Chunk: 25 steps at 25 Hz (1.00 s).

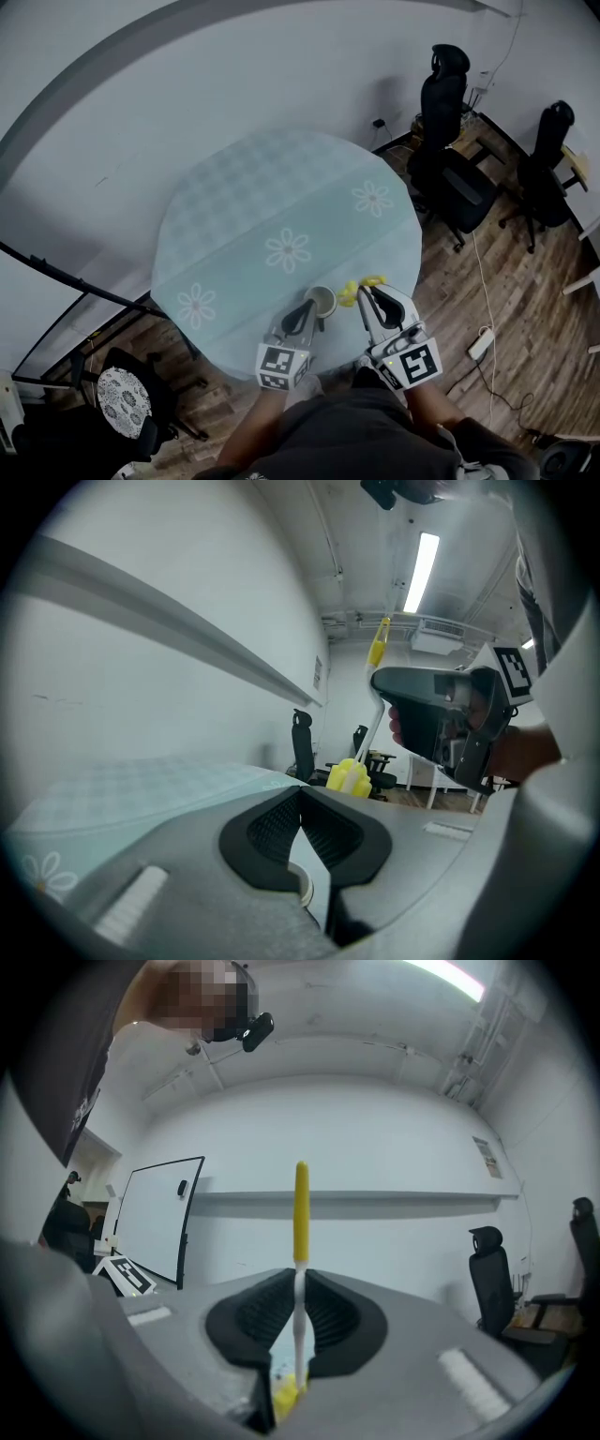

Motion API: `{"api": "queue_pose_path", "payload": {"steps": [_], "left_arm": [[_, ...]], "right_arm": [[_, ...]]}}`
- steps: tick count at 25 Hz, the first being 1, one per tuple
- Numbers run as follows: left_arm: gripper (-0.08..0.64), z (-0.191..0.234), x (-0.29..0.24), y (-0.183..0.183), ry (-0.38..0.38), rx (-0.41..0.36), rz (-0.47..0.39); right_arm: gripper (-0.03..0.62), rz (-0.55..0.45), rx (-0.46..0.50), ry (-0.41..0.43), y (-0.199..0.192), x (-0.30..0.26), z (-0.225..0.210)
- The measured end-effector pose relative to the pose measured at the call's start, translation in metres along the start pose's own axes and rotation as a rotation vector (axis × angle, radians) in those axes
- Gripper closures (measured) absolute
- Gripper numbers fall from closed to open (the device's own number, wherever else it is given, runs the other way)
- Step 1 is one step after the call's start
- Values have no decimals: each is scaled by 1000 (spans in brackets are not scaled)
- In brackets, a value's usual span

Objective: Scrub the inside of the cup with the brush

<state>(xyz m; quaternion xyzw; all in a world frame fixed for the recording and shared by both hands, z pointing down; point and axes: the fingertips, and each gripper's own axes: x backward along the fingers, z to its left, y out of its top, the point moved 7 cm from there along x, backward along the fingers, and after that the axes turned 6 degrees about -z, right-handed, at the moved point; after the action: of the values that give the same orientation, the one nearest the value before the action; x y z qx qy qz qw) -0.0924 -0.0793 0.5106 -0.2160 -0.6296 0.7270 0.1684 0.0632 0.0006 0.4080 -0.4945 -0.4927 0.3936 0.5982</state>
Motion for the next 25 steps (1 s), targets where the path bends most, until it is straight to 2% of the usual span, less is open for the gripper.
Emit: {"api": "queue_pose_path", "payload": {"steps": [4, 13, 17, 21, 22, 25], "left_arm": [[554, 10, -11, -4, 74, 20, 9], [554, 9, -36, -26, 175, 56, 42], [554, 12, -39, -43, 197, 85, 57], [550, 11, -43, -63, 183, 115, 84], [536, 9, -44, -69, 185, 122, 96], [397, 7, -48, -85, 219, 138, 142]], "right_arm": [[557, 11, -17, 49, -10, -16, -18], [557, 39, -64, 117, -36, -35, -56], [557, 71, -81, 130, -56, -39, -64], [557, 111, -98, 144, -74, -38, -69], [557, 118, -103, 147, -78, -37, -70], [557, 129, -116, 157, -85, -38, -73]]}}
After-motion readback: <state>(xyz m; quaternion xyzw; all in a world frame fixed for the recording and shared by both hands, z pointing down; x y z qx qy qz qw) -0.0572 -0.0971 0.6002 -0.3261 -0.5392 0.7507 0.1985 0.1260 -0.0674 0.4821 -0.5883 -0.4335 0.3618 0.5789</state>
